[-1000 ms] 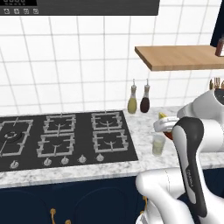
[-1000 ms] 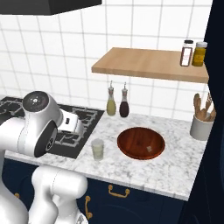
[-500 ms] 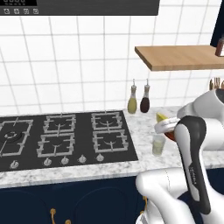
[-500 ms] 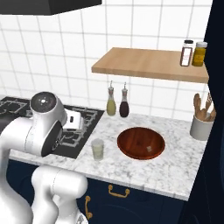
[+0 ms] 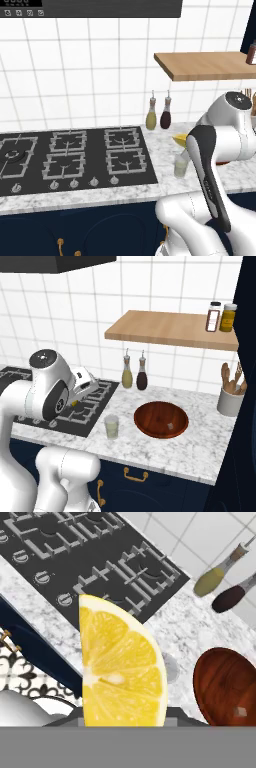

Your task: Grab a lemon wedge from the fridge and one ice cube from the ice bowl, and put them in the glass of lemonade.

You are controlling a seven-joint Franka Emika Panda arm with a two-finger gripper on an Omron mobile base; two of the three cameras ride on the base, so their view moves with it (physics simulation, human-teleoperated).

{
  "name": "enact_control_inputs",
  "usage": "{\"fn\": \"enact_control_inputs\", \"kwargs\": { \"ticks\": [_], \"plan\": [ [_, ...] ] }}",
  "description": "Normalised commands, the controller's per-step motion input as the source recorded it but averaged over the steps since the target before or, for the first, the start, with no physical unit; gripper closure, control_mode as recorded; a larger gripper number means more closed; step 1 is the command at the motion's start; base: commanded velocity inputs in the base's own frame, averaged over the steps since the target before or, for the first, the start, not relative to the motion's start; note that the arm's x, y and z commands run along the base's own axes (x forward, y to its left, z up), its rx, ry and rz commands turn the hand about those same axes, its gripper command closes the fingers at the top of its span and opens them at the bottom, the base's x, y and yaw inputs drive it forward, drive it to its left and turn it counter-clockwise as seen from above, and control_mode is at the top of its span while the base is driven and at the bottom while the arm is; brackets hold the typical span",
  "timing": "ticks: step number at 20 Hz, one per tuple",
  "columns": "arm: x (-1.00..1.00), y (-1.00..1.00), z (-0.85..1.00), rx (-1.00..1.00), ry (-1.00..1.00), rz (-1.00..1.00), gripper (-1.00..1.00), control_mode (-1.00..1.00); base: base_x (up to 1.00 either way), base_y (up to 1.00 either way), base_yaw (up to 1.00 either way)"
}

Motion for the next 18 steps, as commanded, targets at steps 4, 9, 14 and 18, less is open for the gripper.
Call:
{"fn": "enact_control_inputs", "kwargs": {
  "ticks": [4, 9, 14, 18],
  "plan": [
    [0.00, -0.20, 0.00, -0.50, -0.04, 0.40, 1.00, -1.00, 0.00, 0.00, 0.00],
    [0.00, -0.09, 0.00, -0.55, 0.06, 0.29, 1.00, -1.00, 0.00, 0.00, 0.00],
    [0.06, 0.00, 0.00, -0.55, 0.16, 0.14, 1.00, -1.00, 0.00, 0.00, 0.00],
    [0.33, -0.01, 0.00, -0.50, 0.21, 0.04, 1.00, -1.00, 0.00, 0.00, 0.00]
  ]
}}
